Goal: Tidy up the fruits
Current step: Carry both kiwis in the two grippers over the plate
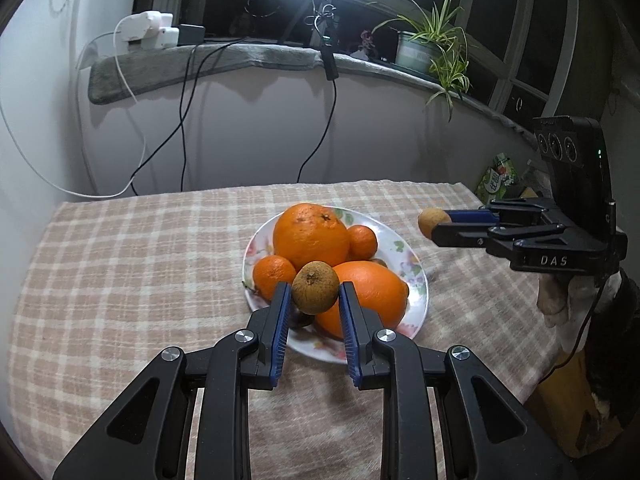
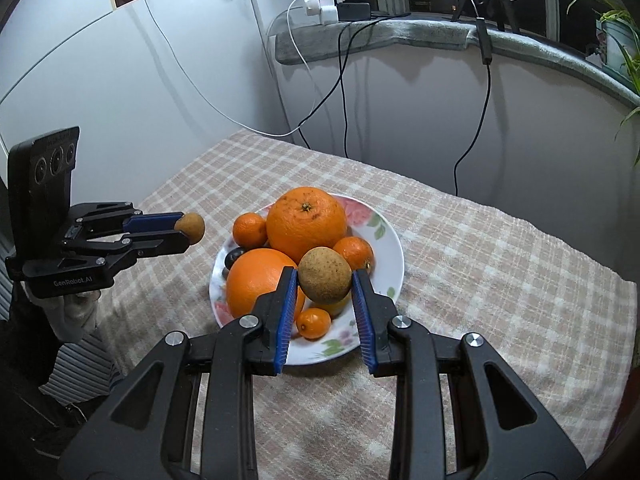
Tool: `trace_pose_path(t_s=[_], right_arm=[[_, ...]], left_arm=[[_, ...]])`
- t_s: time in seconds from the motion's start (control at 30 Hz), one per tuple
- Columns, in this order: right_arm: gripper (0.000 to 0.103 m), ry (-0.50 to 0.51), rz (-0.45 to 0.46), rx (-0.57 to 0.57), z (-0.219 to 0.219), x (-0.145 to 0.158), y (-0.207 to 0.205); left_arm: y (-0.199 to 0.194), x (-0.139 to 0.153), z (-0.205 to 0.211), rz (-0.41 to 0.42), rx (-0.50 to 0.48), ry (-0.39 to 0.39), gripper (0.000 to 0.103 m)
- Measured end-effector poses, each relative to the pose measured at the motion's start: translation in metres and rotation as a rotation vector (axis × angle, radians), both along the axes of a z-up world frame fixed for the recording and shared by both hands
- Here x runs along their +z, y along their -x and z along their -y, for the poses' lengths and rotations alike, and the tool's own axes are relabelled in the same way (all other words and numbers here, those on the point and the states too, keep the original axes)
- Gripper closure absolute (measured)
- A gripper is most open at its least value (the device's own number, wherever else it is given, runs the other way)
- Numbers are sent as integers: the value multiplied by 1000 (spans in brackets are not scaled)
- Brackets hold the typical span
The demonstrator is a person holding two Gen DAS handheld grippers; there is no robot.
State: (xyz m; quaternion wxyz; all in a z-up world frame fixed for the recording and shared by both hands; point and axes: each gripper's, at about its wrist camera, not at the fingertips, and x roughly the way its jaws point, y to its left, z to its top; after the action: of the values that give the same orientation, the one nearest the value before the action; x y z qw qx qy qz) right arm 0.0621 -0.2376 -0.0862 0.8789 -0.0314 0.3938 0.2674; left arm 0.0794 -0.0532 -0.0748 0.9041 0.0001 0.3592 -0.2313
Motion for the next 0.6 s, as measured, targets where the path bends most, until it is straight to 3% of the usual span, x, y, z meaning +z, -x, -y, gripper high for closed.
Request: trace_pose_path(t_s=[0.6], right_arm=[[74,5,-17,-7,2,-15,-6]], left_arm=[[-15,-1,27,-16,-47,-8,80]])
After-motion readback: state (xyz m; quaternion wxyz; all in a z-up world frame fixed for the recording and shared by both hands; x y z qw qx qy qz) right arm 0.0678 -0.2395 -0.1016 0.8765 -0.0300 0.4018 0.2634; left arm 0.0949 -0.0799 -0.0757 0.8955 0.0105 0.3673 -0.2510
